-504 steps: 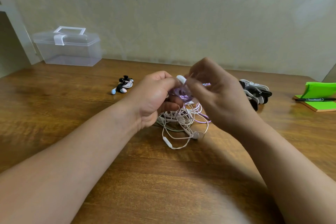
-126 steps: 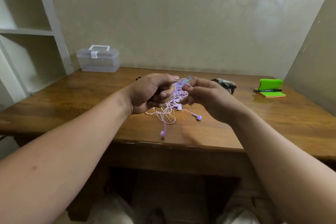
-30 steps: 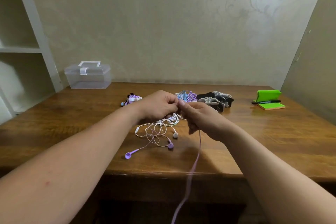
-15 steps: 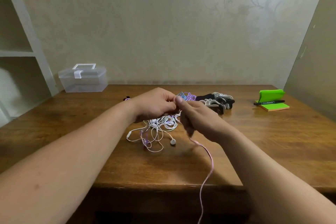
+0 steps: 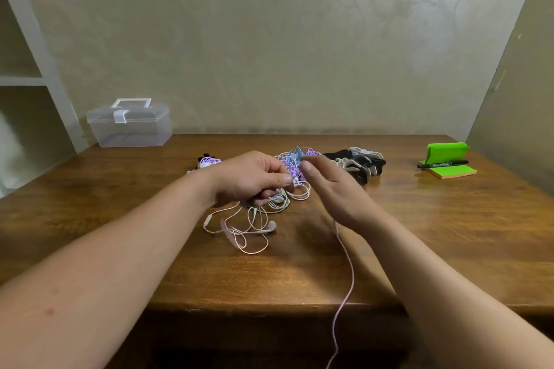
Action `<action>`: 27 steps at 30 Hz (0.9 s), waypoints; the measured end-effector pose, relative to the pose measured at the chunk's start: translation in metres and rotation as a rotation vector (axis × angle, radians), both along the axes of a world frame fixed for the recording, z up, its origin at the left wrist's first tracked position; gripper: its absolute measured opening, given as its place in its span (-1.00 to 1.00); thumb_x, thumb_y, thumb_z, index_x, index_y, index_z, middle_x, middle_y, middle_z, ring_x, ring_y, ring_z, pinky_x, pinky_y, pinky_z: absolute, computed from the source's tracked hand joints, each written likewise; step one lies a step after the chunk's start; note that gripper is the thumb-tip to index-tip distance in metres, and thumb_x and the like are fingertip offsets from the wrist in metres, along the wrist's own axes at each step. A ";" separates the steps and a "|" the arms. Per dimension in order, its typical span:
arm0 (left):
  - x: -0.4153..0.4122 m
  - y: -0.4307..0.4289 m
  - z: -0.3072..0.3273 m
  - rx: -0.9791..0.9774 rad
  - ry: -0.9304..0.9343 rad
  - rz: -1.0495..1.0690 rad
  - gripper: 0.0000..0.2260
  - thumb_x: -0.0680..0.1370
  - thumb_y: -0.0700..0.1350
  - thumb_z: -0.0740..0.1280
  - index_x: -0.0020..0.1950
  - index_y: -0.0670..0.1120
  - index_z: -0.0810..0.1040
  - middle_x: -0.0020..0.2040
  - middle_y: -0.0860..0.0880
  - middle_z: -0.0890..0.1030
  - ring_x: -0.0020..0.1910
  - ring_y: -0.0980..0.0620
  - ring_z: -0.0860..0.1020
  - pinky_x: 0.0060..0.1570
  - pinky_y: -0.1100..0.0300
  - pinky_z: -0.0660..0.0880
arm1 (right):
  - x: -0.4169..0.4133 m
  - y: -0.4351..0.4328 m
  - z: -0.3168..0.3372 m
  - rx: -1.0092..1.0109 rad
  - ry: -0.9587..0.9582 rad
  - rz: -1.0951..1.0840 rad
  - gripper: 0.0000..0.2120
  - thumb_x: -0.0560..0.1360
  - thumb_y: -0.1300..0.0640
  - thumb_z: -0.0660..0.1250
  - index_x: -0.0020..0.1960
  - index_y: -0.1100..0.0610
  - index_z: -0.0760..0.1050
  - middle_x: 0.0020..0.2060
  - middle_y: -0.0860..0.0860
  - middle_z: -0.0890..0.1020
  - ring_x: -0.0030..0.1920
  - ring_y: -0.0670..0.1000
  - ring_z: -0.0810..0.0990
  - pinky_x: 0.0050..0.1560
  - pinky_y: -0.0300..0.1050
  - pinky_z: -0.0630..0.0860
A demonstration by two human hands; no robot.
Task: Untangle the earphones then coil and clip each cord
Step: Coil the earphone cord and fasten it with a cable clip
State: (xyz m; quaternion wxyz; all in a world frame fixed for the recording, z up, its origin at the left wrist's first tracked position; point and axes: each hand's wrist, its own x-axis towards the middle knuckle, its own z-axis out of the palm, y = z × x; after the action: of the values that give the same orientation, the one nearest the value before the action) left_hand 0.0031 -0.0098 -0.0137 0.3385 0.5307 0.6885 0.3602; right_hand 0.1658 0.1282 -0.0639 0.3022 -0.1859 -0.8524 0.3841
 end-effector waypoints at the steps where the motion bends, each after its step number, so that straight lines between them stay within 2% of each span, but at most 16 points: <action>1: 0.003 0.004 -0.001 -0.003 0.025 0.001 -0.81 0.73 -0.13 0.23 0.05 -0.15 0.61 -0.47 0.02 0.38 -0.51 0.05 0.33 -0.48 0.23 0.18 | -0.005 -0.004 0.003 -0.014 -0.034 0.053 -0.59 0.69 -0.21 0.20 0.41 -0.01 0.50 0.16 -0.09 0.65 0.19 -0.12 0.60 0.22 -0.07 0.51; 2: 0.006 0.007 -0.002 0.000 0.050 0.013 -0.80 0.72 -0.20 0.20 0.06 -0.15 0.62 -0.47 0.03 0.39 -0.52 0.07 0.32 -0.50 0.25 0.19 | -0.010 -0.007 0.006 -0.008 -0.067 0.085 -0.55 0.68 -0.22 0.21 0.46 -0.02 0.45 0.21 -0.07 0.63 0.23 -0.11 0.59 0.27 -0.05 0.50; 4: 0.007 0.013 -0.004 0.017 0.072 0.041 -0.72 0.66 -0.34 0.15 0.08 -0.16 0.65 -0.47 0.06 0.45 -0.53 0.13 0.34 -0.54 0.29 0.25 | -0.015 -0.001 0.008 0.162 -0.099 0.006 -0.45 0.64 -0.26 0.25 0.53 -0.02 0.38 0.35 -0.02 0.54 0.36 -0.06 0.50 0.39 0.01 0.44; 6: 0.003 0.017 -0.006 0.032 0.084 0.034 -0.73 0.66 -0.35 0.17 0.14 -0.16 0.65 -0.41 0.12 0.55 -0.49 0.17 0.37 -0.51 0.34 0.31 | -0.017 0.006 0.013 0.354 -0.083 -0.099 -0.40 0.62 -0.23 0.30 0.58 -0.02 0.32 0.46 -0.02 0.44 0.47 -0.04 0.37 0.47 -0.01 0.34; 7: 0.000 0.018 -0.007 0.039 0.087 0.026 -0.78 0.68 -0.29 0.22 0.15 -0.15 0.65 -0.36 0.09 0.57 -0.47 0.17 0.38 -0.50 0.34 0.32 | -0.018 0.008 0.015 0.377 -0.077 -0.092 -0.44 0.64 -0.18 0.32 0.57 -0.01 0.34 0.47 -0.04 0.45 0.47 -0.06 0.37 0.46 -0.02 0.35; 9: -0.007 0.021 -0.010 0.045 0.084 0.036 -0.85 0.69 -0.19 0.30 0.15 -0.17 0.66 -0.30 -0.03 0.55 -0.46 0.16 0.39 -0.49 0.34 0.32 | -0.024 0.008 0.016 0.261 -0.083 0.024 -0.62 0.69 -0.07 0.29 0.47 0.01 0.46 0.33 -0.06 0.59 0.32 -0.10 0.53 0.36 -0.04 0.47; 11: -0.009 0.027 -0.013 0.066 0.078 0.072 -0.84 0.69 -0.24 0.27 0.05 -0.19 0.64 -0.41 0.05 0.53 -0.52 0.20 0.38 -0.52 0.37 0.30 | -0.033 0.007 0.013 0.087 -0.109 0.126 -0.75 0.73 -0.03 0.21 0.26 0.07 0.56 0.01 -0.07 0.68 -0.03 -0.11 0.64 0.05 -0.05 0.58; 13: -0.008 0.032 -0.016 0.089 0.056 0.125 -0.76 0.68 -0.31 0.19 -0.03 -0.13 0.61 -0.48 0.07 0.47 -0.56 0.20 0.37 -0.54 0.37 0.29 | -0.040 0.011 0.009 -0.021 -0.137 0.138 -0.64 0.74 -0.09 0.17 0.00 0.16 0.54 -0.27 -0.05 0.55 -0.31 -0.07 0.48 -0.26 -0.03 0.44; 15: -0.010 0.035 -0.022 0.076 0.032 0.138 -0.75 0.67 -0.30 0.18 -0.07 -0.11 0.59 -0.45 0.03 0.47 -0.53 0.15 0.40 -0.52 0.33 0.33 | -0.043 0.018 0.011 -0.028 -0.185 0.101 -0.53 0.71 -0.18 0.20 -0.10 0.20 0.52 -0.34 -0.02 0.46 -0.36 -0.07 0.37 -0.32 -0.09 0.32; 17: -0.016 0.036 -0.030 0.053 -0.014 0.122 -0.81 0.68 -0.25 0.22 -0.08 -0.15 0.56 -0.44 -0.01 0.48 -0.47 0.05 0.44 -0.44 0.23 0.34 | -0.041 0.031 0.014 0.011 -0.228 0.061 -0.56 0.66 -0.20 0.30 -0.12 0.17 0.55 -0.40 -0.11 0.43 -0.39 -0.12 0.34 -0.35 -0.17 0.27; 19: -0.024 0.035 -0.035 0.051 -0.136 0.102 -0.81 0.71 -0.19 0.24 -0.05 -0.20 0.56 -0.44 -0.02 0.49 -0.43 -0.02 0.44 -0.38 0.16 0.32 | -0.037 0.046 0.015 -0.111 -0.227 0.116 -0.63 0.62 -0.12 0.41 -0.09 0.20 0.54 -0.41 -0.10 0.40 -0.41 -0.10 0.31 -0.38 -0.18 0.22; 22: -0.031 0.033 -0.037 0.069 -0.373 0.055 -0.77 0.71 -0.15 0.22 0.07 -0.23 0.63 -0.35 -0.06 0.50 -0.42 -0.01 0.43 -0.35 0.15 0.30 | -0.034 0.059 0.009 -0.336 -0.085 0.231 -0.65 0.54 -0.07 0.47 -0.08 0.23 0.53 -0.38 0.05 0.38 -0.41 -0.02 0.27 -0.39 -0.15 0.18; 24: -0.029 0.034 -0.039 0.100 -0.519 0.009 -0.79 0.68 -0.17 0.25 0.13 -0.26 0.63 -0.28 -0.10 0.55 -0.40 0.00 0.47 -0.38 0.21 0.38 | -0.038 0.060 0.005 -0.395 0.020 0.233 -0.70 0.49 -0.08 0.46 -0.13 0.16 0.52 -0.41 0.04 0.38 -0.44 -0.02 0.26 -0.43 -0.17 0.19; 27: -0.024 0.035 -0.047 0.134 -0.634 -0.034 -0.74 0.61 -0.15 0.33 0.22 -0.27 0.62 -0.10 -0.17 0.67 -0.30 0.03 0.57 -0.42 0.29 0.45 | -0.043 0.062 -0.002 -0.412 0.102 0.219 -0.74 0.50 -0.08 0.46 -0.16 0.10 0.54 -0.42 0.01 0.41 -0.45 -0.04 0.26 -0.43 -0.17 0.19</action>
State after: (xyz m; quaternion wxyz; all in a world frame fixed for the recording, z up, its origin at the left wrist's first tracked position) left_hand -0.0204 0.0255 -0.0611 0.5062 0.4245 0.5146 0.5465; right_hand 0.1228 0.1904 -0.0655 0.2573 -0.1302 -0.7547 0.5894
